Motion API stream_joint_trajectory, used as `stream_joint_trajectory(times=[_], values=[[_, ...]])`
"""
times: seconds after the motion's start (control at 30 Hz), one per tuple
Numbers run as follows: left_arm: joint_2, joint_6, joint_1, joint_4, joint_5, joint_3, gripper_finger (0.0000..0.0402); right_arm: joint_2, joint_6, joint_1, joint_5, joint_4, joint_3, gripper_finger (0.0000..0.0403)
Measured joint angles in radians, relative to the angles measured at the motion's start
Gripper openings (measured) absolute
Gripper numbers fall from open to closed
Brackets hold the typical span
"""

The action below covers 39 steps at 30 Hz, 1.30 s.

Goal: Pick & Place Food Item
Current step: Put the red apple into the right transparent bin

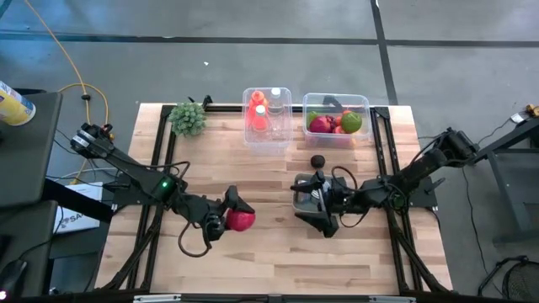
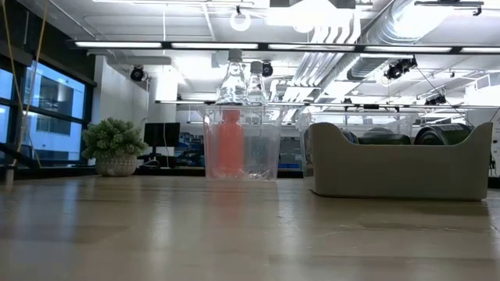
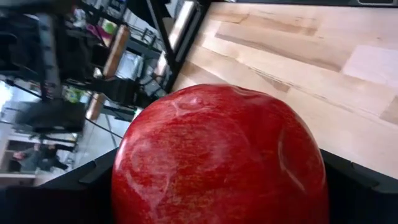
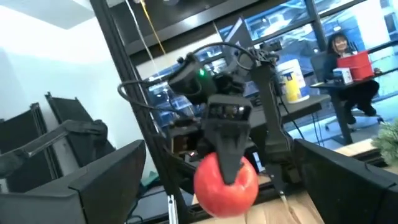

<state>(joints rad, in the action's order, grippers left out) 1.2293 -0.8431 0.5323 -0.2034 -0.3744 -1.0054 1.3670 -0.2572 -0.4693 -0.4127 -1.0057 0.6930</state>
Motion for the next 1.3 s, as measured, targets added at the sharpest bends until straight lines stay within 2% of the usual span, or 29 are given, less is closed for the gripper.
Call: stream_joint_trajectory(times=[0.1, 0.23, 0.33, 0.5, 0.67, 0.87, 1.0, 1.1, 1.2, 1.3], values=[[0.000, -0.030, 0.000, 0.035, -0.007, 0.000, 0.0345, 0.000, -0.013, -0.002, -0.037, 0.016, 0.000, 0.0393], [0.000, -0.069, 0.000, 0.096, -0.019, 0.000, 0.0345, 0.000, -0.092, -0.002, -0.164, 0.078, 0.000, 0.0393], [0.000, -0.103, -0.006, 0.133, -0.021, 0.000, 0.0345, 0.000, -0.155, -0.001, -0.216, 0.132, 0.000, 0.0393], [0.000, -0.110, -0.037, 0.153, -0.021, 0.000, 0.0345, 0.000, -0.230, 0.008, -0.178, 0.141, 0.000, 0.0393], [0.007, -0.111, -0.074, 0.162, -0.001, 0.000, 0.0345, 0.008, -0.223, 0.012, -0.134, 0.144, 0.000, 0.0393], [0.068, -0.105, -0.136, 0.169, 0.096, 0.000, 0.0345, 0.130, -0.220, 0.021, -0.123, 0.085, 0.000, 0.0393], [0.126, -0.130, -0.150, 0.179, 0.088, 0.001, 0.0345, 0.225, -0.200, 0.021, -0.114, -0.047, 0.000, 0.0393], [0.165, -0.129, -0.147, 0.252, 0.059, 0.002, 0.0345, 0.272, -0.167, 0.025, -0.089, -0.138, 0.000, 0.0393], [0.185, -0.129, -0.147, 0.312, 0.001, 0.001, 0.0345, 0.303, -0.166, 0.026, -0.066, -0.187, 0.000, 0.0393], [0.190, -0.126, -0.148, 0.341, -0.003, 0.001, 0.0345, 0.310, -0.165, 0.030, -0.095, -0.195, 0.003, 0.0393]])
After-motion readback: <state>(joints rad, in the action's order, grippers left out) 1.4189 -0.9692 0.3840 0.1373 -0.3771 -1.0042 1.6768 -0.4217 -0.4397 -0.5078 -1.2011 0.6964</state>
